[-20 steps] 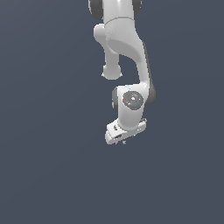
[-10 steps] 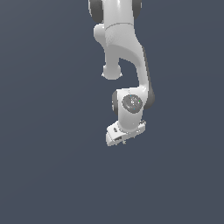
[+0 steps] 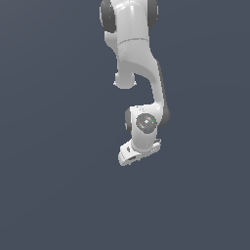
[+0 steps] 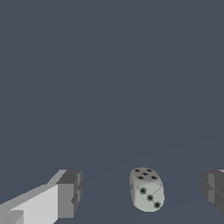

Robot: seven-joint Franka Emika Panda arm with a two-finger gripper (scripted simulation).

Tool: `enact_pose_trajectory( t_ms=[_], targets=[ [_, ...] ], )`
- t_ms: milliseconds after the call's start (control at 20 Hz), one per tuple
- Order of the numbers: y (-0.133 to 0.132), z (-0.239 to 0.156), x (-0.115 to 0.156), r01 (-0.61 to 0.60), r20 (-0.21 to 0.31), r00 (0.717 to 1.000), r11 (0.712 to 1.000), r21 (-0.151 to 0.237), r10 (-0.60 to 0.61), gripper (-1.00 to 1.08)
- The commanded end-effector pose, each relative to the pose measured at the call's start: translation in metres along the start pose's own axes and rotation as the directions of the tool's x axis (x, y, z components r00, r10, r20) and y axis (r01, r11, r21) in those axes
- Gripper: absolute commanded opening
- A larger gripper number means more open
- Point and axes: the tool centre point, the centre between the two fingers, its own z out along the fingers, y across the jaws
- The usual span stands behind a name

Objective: Pick up the object and move it to a goal position.

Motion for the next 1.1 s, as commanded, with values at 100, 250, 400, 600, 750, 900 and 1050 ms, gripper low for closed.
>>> enact_pose_trajectory(
  t_ms=[100, 250, 400, 600, 750, 900, 1050],
  targets=[
    [0.000, 0.001, 0.001, 0.000, -0.002, 1.000, 1.000, 0.000, 0.000, -1.00],
    [0.000, 0.001, 0.001, 0.000, -0.002, 1.000, 1.000, 0.000, 0.000, -1.00],
    [0.000, 0.001, 0.001, 0.000, -0.002, 1.000, 1.000, 0.000, 0.000, -1.00],
    [0.000, -0.001, 0.001, 0.000, -0.002, 1.000, 1.000, 0.000, 0.000, -1.00],
    [0.000, -0.008, 0.002, 0.000, -0.002, 1.000, 1.000, 0.000, 0.000, -1.00],
    [-0.001, -0.021, 0.002, 0.000, -0.002, 1.000, 1.000, 0.000, 0.000, -1.00],
    [-0.002, -0.041, 0.004, 0.000, -0.002, 1.000, 1.000, 0.000, 0.000, -1.00]
  ],
)
